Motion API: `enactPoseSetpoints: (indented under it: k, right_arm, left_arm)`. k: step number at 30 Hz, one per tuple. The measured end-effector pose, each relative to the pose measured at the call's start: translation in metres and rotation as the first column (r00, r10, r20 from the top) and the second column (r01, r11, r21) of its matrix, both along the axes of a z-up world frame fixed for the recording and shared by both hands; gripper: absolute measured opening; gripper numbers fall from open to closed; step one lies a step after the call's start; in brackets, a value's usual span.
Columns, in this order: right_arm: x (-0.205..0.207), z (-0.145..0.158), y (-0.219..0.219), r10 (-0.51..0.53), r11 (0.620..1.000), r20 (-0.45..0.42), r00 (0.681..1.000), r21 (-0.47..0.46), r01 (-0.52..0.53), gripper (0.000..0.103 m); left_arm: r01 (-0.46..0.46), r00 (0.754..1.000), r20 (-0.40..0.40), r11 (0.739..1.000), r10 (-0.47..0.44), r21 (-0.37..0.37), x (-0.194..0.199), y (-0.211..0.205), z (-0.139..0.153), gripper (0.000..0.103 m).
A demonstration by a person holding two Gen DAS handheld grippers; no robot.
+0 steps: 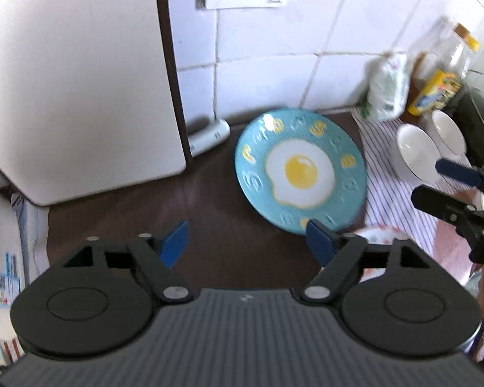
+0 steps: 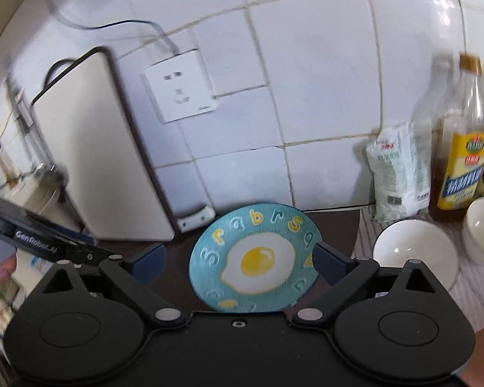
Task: Organize plates and bowls
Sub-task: 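Grasp the blue egg plate rim with the left tool while the right tool grips it too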
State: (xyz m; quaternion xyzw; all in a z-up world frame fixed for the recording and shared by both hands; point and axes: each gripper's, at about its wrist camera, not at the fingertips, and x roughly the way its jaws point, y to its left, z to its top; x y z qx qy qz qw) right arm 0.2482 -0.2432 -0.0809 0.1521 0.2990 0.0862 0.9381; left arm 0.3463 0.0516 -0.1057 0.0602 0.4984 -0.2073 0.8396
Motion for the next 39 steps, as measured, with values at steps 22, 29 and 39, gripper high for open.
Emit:
enactPoseSetpoints:
  k: [22, 29, 39]
  right_arm:
    - [0.077, -0.126, -0.031, -0.207, 0.924, -0.316, 0.926, 0.248, 0.291, 0.077]
    - [0.088, -0.136, -0.026, -0.203, 0.945, -0.365, 0.909, 0.168, 0.279, 0.032]
    - [0.084, -0.144, -0.043, -0.183, 0.905, -0.394, 0.901, 0.291, 0.311, 0.016]
  left_arm:
    - [-0.026, 0.999, -0.045, 0.998, 0.024, -0.056, 0.078, -0.038, -0.122, 0.087]
    - [0.082, 0.993, -0.079, 0.995, -0.087, -0.062, 0.077, -0.045, -0.129, 0.023]
    - [0.025, 0.991, -0.132, 0.999, -0.029, -0.036, 0.081, -0.051, -0.125, 0.022]
